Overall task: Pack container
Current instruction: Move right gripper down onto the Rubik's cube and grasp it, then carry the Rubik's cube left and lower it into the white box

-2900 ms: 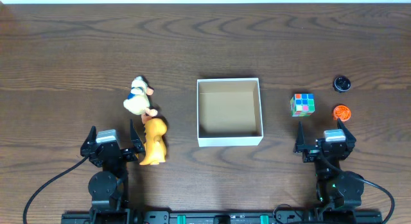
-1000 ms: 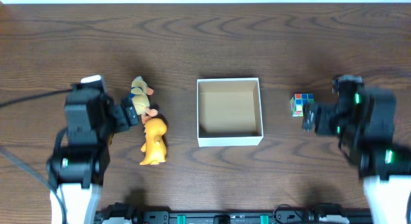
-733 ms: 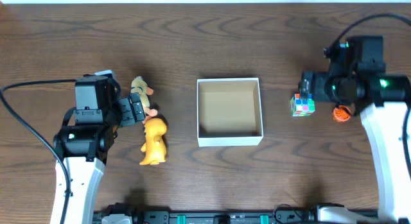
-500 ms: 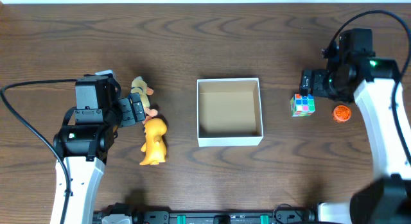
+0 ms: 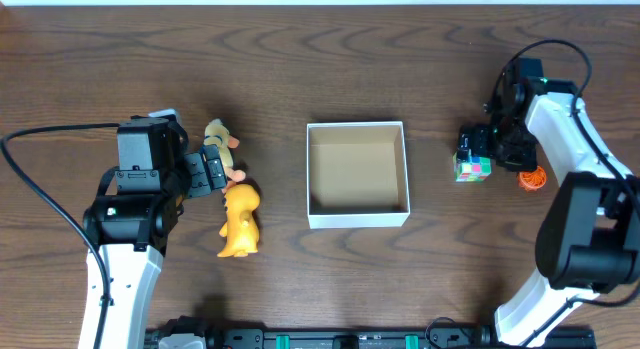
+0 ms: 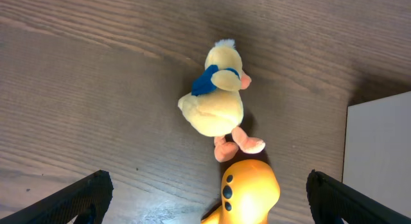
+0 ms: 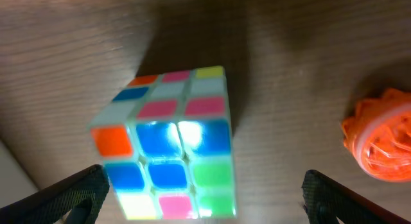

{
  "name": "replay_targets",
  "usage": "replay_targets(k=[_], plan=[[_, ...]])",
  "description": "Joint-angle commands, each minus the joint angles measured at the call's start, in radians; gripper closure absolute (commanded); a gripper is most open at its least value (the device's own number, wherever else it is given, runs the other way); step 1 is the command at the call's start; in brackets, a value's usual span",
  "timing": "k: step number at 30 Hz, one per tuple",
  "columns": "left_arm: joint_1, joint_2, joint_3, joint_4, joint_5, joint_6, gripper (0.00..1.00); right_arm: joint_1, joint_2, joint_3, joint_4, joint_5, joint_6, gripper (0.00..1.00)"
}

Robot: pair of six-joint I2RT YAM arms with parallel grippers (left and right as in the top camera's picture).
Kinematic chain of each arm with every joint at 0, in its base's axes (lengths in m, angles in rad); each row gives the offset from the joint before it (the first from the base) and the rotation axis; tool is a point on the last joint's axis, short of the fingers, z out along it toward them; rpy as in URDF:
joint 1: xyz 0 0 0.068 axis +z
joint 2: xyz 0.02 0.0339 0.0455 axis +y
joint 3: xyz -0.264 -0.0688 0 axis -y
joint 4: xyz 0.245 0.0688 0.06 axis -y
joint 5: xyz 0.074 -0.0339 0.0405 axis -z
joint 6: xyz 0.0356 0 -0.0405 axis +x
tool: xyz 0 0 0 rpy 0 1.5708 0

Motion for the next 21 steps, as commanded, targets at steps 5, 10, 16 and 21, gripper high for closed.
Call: replay_targets(k=[5,10,16,21], plan=[[0.003,-0.003,0.018,-0.003,0.01,-0.005,0.02,0.003,0.048,0.018,0.025,0.0,-0.018,0.01],[0.003,-0.003,0.018,0.005,0.01,-0.005,0.02,0.003,0.071,0.018,0.033,-0.004,-0.018,0.01],[0.003,-0.003,0.018,0.011,0.01,-0.005,0.02,0.003,0.072,0.018,0.03,-0.004,-0.017,0.31],[0.003,-0.003,0.018,0.018,0.01,-0.005,0.02,0.003,0.072,0.018,0.027,-0.004,-0.017,0.39]])
